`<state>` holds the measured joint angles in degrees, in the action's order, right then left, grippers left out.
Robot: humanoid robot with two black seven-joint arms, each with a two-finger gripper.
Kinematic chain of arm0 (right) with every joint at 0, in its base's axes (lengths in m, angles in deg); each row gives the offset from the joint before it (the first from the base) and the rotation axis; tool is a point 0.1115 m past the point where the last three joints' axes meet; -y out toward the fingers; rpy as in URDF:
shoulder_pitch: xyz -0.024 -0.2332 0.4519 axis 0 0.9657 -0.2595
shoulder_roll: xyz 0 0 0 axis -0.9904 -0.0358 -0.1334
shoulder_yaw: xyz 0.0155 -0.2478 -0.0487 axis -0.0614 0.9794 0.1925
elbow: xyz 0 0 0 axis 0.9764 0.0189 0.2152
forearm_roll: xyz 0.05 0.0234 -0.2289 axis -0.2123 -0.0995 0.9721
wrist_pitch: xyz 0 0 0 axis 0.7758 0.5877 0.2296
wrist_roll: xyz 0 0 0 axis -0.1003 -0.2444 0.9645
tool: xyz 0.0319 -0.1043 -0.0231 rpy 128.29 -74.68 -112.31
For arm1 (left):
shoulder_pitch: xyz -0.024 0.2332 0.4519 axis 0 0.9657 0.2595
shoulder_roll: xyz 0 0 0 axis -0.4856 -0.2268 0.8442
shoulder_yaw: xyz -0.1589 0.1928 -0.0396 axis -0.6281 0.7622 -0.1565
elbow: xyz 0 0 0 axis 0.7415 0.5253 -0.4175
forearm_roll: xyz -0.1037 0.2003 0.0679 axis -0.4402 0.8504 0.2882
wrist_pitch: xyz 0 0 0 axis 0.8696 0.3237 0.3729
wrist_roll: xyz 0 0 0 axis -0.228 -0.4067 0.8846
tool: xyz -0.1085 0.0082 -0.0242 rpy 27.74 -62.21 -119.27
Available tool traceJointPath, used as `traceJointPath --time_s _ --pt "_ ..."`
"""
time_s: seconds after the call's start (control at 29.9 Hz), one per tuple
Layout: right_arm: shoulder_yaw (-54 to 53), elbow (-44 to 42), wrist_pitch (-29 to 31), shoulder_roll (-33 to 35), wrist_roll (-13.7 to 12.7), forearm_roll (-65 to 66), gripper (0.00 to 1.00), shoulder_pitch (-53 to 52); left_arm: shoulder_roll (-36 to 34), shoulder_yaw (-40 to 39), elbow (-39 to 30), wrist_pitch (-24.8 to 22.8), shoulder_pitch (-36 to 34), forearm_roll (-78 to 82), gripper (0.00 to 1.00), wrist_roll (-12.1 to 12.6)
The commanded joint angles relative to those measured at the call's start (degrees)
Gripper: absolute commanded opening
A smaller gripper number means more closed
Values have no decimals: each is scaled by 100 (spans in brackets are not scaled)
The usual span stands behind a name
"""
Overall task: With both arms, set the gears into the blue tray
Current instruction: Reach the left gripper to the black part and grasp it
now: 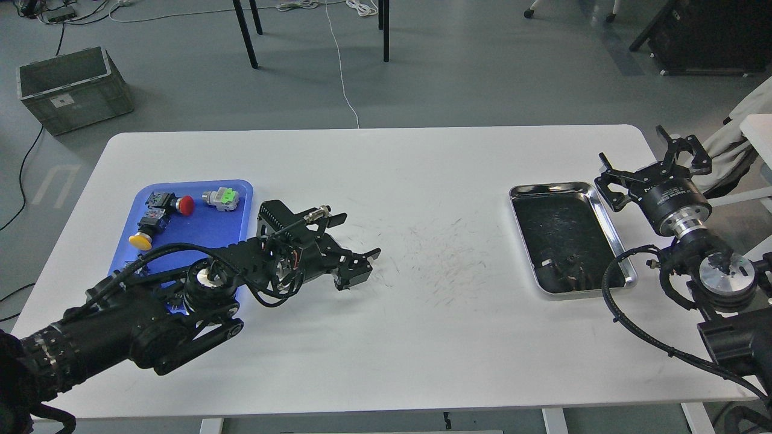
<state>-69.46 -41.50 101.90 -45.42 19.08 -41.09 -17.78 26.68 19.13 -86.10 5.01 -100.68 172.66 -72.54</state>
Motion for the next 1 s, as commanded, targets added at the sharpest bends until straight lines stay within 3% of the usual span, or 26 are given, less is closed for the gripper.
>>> traceJointPath --time_s 0.0,0.13,0.54,0.67,0.74,0.8,0.9,0.97 --pt "13 2 -1 7 0 0 95 -3 60 0 100 10 97 30 95 0" --pt "13 2 -1 -1 0 0 95 -3 130 0 171 19 185 111 91 35" --pt "22 2 -1 7 8 9 95 -12 403 0 452 28 255 111 65 53" --pt "22 2 -1 7 17 9 95 -21 464 0 522 36 255 111 50 53" --pt "22 2 -1 7 8 9 95 -21 464 0 531 54 255 111 38 62" --pt "31 2 -1 7 8 9 96 -12 464 0 531 63 255 111 34 53" --pt "40 2 -1 7 8 9 96 -12 464 0 522 63 264 111 14 53" --pt "40 2 -1 7 8 9 96 -12 464 0 522 63 273 111 10 62"
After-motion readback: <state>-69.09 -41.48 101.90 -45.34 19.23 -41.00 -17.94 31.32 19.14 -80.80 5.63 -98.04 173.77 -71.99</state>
